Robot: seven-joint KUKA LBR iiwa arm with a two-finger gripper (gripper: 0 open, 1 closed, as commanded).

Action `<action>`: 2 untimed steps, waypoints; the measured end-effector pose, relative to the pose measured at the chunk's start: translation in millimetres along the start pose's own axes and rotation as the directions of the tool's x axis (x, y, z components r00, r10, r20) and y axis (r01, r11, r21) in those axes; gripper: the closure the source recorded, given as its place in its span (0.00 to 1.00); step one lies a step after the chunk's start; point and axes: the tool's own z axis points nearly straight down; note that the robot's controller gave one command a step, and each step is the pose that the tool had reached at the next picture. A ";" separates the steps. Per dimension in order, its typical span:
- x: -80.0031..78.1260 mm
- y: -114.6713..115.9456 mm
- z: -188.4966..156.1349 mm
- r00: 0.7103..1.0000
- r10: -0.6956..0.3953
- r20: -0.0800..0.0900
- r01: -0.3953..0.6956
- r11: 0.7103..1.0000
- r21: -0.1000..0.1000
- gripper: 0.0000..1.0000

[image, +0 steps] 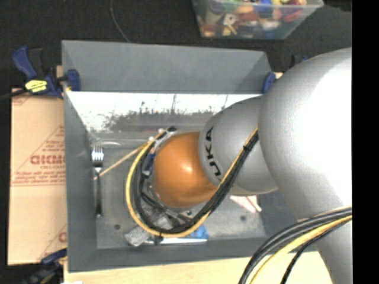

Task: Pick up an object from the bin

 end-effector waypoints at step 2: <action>-0.9 -1.0 -75.9 1.000 0.003 0.002 -0.003 1.000 0.002 1.00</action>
Offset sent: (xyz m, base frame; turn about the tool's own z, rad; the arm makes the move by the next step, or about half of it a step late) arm -0.0032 -0.0012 0.0207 0.0005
